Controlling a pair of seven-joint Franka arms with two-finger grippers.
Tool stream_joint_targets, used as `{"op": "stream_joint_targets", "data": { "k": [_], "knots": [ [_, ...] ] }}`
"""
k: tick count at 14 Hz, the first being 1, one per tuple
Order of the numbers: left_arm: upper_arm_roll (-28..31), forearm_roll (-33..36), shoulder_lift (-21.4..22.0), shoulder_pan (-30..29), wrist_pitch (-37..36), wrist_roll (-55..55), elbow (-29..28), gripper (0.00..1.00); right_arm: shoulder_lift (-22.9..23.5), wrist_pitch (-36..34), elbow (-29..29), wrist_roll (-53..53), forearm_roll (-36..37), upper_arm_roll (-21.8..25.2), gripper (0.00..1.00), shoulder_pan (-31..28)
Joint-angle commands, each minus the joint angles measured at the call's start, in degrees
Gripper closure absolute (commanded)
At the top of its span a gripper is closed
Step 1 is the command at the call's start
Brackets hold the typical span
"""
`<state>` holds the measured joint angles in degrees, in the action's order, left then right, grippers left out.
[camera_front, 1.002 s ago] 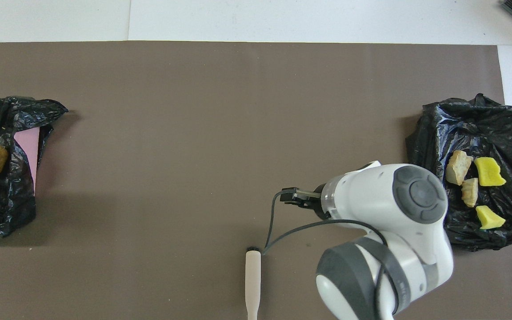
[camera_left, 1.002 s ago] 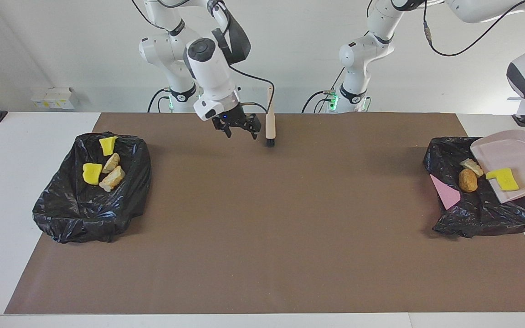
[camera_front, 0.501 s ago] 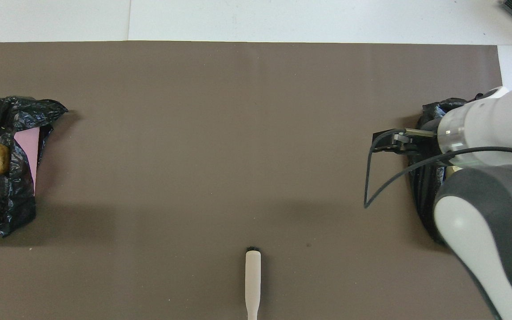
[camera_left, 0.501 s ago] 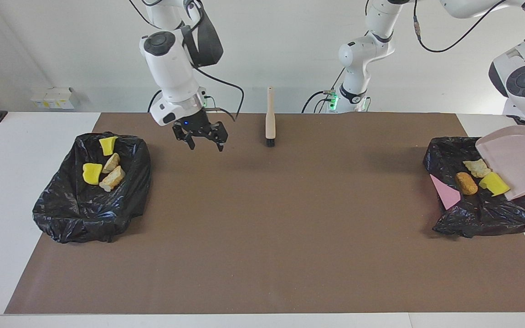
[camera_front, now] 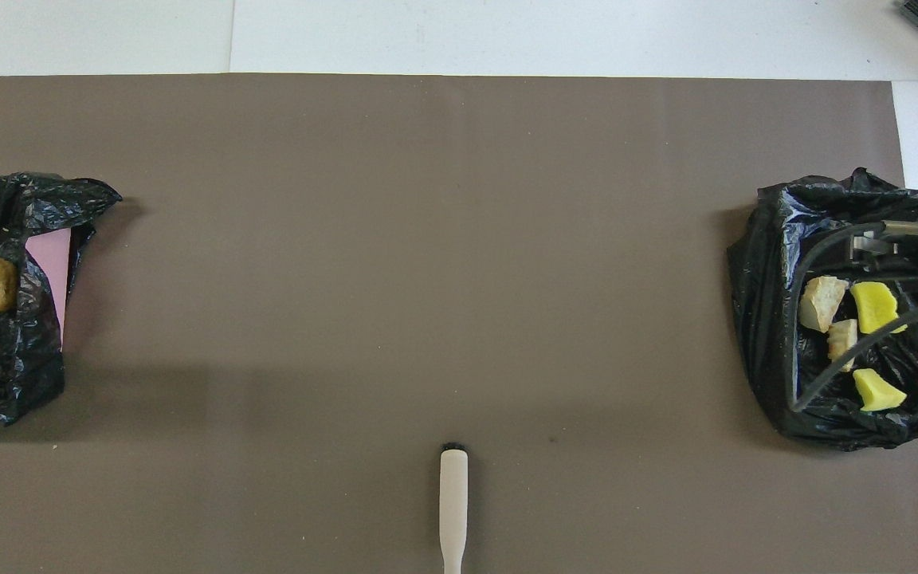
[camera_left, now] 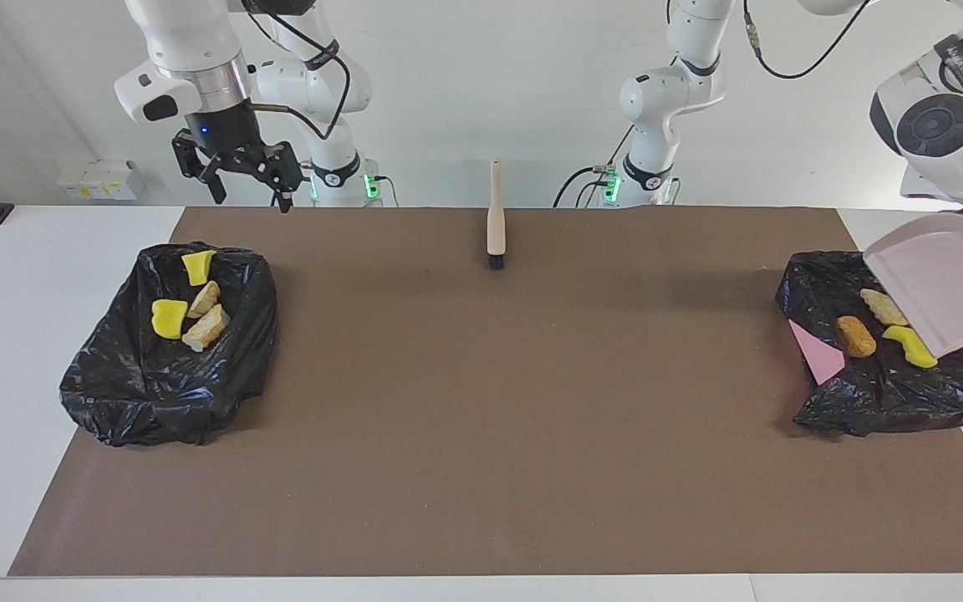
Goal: Sweep and dump trash in bin
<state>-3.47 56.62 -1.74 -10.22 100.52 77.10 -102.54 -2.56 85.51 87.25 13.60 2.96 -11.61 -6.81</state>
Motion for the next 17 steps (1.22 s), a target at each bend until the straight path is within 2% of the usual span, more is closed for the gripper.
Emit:
{"op": "stream_joint_targets", "data": {
  "k": [1,9,12,15,16,17],
  "knots": [
    [0.7,-6.3,1.7,4.6,-5.0,-6.7,-1.4,1.0,0.5,-1.7,-1.5,-2.3,0.3,-0.4,0.0,-1.2],
    [0.7,-28.9,2.8,11.2,-9.4,-28.6,-2.1,1.0,0.2,-1.1,-1.3,-2.2,-0.1,0.1,0.0,-1.5],
    [0.7,-34.8,3.1,16.3,-10.3,-39.8,-2.1,1.0,-0.2,-1.4,-1.3,-2.3,-0.1,-0.1,0.0,-3.1],
    [0.7,-41.5,3.3,21.6,-10.2,-54.3,-2.1,1.0,-1.4,-1.9,-1.4,-2.5,-0.1,0.4,0.0,-2.2],
    [0.7,-43.5,3.3,23.3,-9.7,-58.5,-1.8,1.0,-1.4,-2.0,-1.4,-2.7,-0.1,2.1,0.0,-0.5],
    [0.7,-46.0,3.3,25.0,-9.3,-62.5,-1.4,1.0,-1.5,-1.9,-1.4,-2.7,-0.1,6.6,0.0,3.6]
  ]
}}
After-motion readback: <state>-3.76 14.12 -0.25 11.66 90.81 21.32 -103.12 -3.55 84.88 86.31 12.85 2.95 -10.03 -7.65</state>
